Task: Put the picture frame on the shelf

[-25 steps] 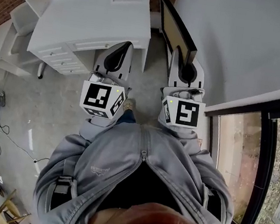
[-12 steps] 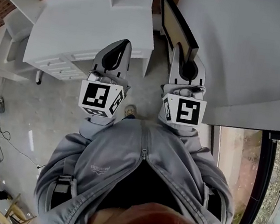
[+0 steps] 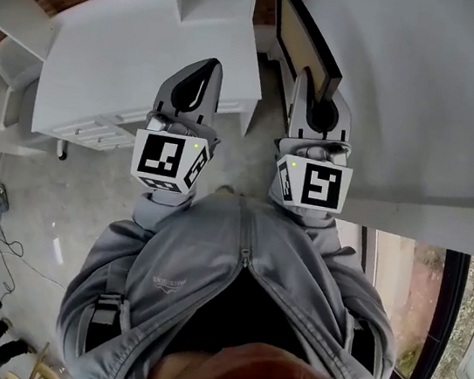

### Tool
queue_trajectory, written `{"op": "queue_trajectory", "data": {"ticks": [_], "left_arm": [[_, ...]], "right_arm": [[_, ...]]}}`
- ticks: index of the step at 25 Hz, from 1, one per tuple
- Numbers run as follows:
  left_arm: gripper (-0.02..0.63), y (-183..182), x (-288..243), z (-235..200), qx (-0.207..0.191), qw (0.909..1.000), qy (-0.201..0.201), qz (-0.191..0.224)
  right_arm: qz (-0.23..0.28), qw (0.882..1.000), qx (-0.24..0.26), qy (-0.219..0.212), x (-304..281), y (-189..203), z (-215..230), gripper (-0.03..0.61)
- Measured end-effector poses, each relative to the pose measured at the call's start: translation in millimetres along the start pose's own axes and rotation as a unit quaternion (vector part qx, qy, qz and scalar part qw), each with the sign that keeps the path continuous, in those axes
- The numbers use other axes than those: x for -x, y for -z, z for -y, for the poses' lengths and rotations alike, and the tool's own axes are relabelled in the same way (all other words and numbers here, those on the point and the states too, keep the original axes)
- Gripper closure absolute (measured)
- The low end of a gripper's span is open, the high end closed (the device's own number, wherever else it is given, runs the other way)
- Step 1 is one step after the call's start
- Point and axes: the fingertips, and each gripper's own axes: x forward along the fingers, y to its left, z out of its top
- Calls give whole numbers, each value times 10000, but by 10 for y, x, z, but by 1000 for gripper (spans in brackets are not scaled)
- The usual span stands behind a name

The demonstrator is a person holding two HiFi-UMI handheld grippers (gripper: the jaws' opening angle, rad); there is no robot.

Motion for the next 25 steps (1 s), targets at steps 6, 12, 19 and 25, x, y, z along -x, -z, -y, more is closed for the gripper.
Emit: {"op": "queue_trajectory", "data": {"ticks": [6, 12, 19, 25], "left_arm": [[606, 80, -120, -117, 61, 9999, 71, -58], [606, 144, -311, -215, 61, 9999, 70, -37], [606, 232, -634, -387, -29, 10000, -43, 21], [606, 215, -1015, -720, -32, 9998, -186, 16]], "right_arm": [[-60, 9999, -55, 94, -137, 76, 32, 545], [-25, 10000, -57, 55, -334, 194, 92, 545], [181, 9997, -108, -95, -694, 356, 191, 545], [284, 9993, -94, -245, -1230, 415, 262, 545]]}}
